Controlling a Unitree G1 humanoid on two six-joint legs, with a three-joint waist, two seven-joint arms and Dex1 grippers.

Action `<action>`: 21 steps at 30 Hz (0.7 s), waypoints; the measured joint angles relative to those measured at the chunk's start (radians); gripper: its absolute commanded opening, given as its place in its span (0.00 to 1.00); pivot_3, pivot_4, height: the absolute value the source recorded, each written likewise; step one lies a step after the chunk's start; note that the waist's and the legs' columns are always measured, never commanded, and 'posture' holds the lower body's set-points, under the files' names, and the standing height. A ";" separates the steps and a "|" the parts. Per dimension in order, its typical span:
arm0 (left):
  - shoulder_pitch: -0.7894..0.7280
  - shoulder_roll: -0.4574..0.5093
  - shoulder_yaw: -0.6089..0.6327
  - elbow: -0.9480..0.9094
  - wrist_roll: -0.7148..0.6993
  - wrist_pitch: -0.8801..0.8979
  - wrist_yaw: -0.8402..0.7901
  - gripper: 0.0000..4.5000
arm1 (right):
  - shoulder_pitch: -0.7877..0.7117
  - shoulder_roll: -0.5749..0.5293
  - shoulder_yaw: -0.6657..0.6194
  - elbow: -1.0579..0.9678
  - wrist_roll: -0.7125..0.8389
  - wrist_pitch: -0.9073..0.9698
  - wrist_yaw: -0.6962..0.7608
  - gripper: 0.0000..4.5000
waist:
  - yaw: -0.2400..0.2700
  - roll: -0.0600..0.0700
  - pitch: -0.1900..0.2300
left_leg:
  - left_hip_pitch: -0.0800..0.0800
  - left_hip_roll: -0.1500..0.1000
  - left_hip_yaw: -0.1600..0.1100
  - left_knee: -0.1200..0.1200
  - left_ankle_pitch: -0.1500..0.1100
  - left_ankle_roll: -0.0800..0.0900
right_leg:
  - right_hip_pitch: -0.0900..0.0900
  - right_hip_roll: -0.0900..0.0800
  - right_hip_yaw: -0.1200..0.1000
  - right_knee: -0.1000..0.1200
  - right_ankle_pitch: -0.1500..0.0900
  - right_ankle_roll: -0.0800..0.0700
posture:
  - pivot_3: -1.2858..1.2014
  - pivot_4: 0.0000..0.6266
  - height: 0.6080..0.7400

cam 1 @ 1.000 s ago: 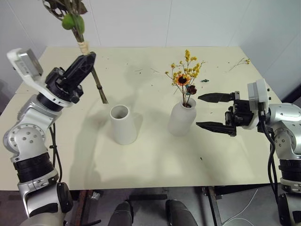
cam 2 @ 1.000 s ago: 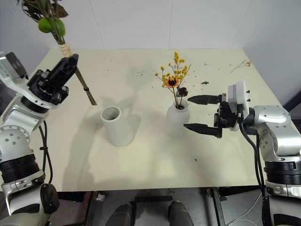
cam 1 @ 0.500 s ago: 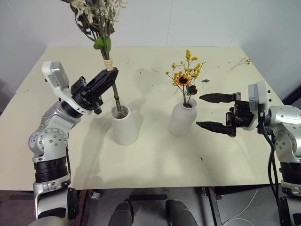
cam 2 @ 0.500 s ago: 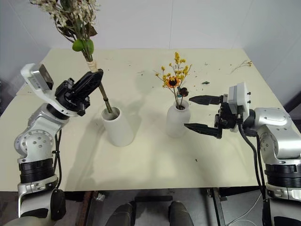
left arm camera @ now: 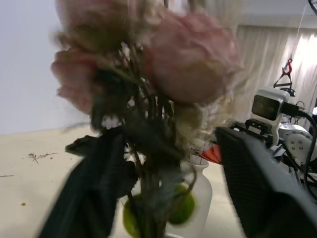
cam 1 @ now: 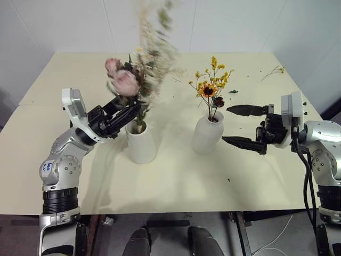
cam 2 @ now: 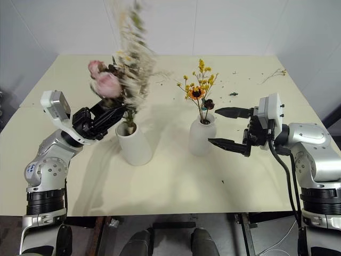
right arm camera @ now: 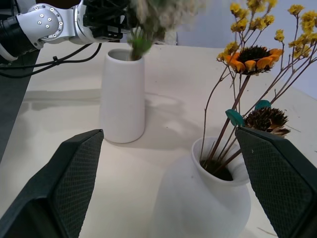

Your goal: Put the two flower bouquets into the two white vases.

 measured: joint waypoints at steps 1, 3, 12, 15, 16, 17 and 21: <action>0.000 0.005 -0.001 -0.001 0.000 0.001 -0.004 0.95 | 0.000 0.000 0.000 0.000 0.000 0.000 -0.001 1.00 | 0.000 0.000 0.000 | 0.000 0.000 0.000 0.000 0.000 0.000 | 0.000 0.000 0.000 0.000 0.000 0.000 | 0.52 0.24 1.00; 0.009 0.042 -0.002 -0.008 0.002 0.008 -0.023 1.00 | 0.000 0.000 0.000 0.000 0.000 -0.001 -0.002 1.00 | -0.002 0.000 0.000 | 0.000 0.000 0.000 -0.001 0.000 0.000 | 0.000 0.000 0.000 0.000 0.000 0.000 | 0.52 0.24 1.00; 0.096 0.305 0.061 0.066 0.090 -0.050 -0.164 1.00 | 0.055 -0.035 -0.038 0.022 -0.006 -0.017 0.013 1.00 | -0.005 0.000 0.000 | 0.000 0.000 0.001 -0.005 0.000 0.000 | -0.002 0.000 0.001 -0.001 -0.001 -0.002 | 0.52 0.24 1.00; 0.104 0.394 0.096 0.115 0.111 -0.070 -0.223 1.00 | 0.085 -0.074 -0.083 0.074 -0.024 -0.051 0.024 1.00 | -0.003 0.000 0.000 | 0.001 0.001 0.002 -0.006 0.000 0.000 | -0.002 0.000 0.001 -0.002 -0.001 -0.003 | 0.52 0.24 1.00; 0.111 0.420 0.102 0.125 0.119 -0.072 -0.243 1.00 | 0.095 -0.089 -0.094 0.090 -0.031 -0.064 0.030 1.00 | -0.002 0.000 0.000 | 0.001 0.001 0.002 -0.007 0.000 0.000 | -0.002 0.000 0.001 -0.002 -0.002 -0.003 | 0.52 0.24 1.00; 0.122 0.444 0.104 0.132 0.122 -0.071 -0.266 1.00 | 0.106 -0.100 -0.106 0.103 -0.036 -0.078 0.039 1.00 | -0.002 0.000 0.000 | 0.001 0.001 0.002 -0.007 0.000 0.000 | -0.002 0.000 0.001 -0.002 -0.002 -0.003 | 0.52 0.24 1.00; 0.133 0.476 0.105 0.217 0.158 -0.117 -0.332 1.00 | 0.114 -0.127 -0.118 0.125 -0.047 -0.097 0.058 1.00 | -0.004 0.000 0.000 | 0.001 0.002 0.002 -0.008 0.000 0.000 | -0.003 0.000 0.001 -0.001 -0.002 -0.004 | 0.52 0.24 1.00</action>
